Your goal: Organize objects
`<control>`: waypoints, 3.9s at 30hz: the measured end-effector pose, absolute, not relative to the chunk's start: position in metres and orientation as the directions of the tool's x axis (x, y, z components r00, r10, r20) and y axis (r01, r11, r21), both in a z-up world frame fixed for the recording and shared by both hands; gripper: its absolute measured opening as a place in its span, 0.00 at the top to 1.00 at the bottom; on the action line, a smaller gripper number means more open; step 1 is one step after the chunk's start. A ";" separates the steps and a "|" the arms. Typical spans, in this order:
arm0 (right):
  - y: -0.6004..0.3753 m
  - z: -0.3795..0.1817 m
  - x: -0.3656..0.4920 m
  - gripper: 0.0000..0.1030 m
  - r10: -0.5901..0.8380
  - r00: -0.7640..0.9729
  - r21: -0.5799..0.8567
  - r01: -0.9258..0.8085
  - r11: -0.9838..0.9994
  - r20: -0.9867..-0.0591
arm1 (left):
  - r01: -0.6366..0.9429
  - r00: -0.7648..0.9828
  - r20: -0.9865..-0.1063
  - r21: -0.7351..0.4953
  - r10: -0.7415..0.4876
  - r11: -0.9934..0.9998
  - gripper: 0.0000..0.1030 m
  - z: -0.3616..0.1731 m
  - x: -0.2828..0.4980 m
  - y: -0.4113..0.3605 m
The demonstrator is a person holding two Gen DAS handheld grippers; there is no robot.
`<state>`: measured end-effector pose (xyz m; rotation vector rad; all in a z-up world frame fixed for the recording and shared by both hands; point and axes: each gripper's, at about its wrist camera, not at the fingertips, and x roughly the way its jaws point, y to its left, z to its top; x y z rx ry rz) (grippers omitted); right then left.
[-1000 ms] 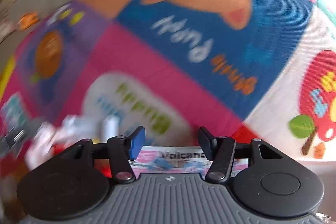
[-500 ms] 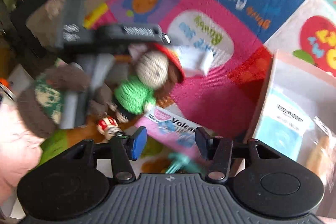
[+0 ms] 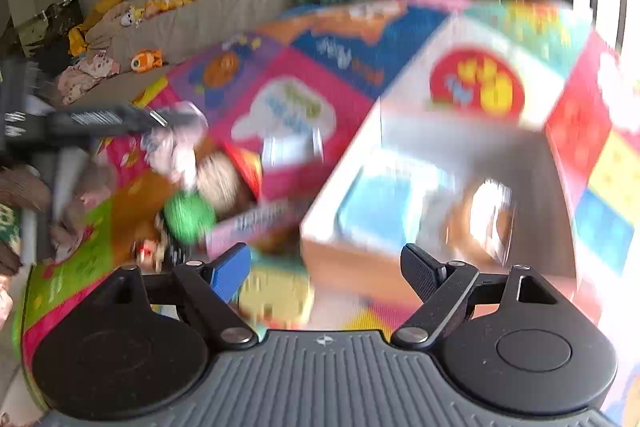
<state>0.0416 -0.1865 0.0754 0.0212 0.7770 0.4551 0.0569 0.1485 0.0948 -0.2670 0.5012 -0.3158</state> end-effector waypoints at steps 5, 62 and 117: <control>-0.195 0.044 0.060 0.19 0.415 0.600 0.269 -0.322 0.908 -0.684 | 0.271 0.777 -0.515 -0.245 -0.362 0.931 0.49 0.083 0.047 0.148; -0.192 0.010 0.001 0.00 0.224 0.712 0.113 -0.200 0.973 -0.666 | 0.158 0.809 -0.490 -0.351 -0.325 0.923 0.51 0.083 -0.020 0.110; -0.253 0.035 -0.040 0.31 0.151 0.839 0.051 -0.146 0.988 -0.523 | 0.133 0.749 -0.611 -0.240 -0.256 0.962 0.52 0.048 0.143 -0.057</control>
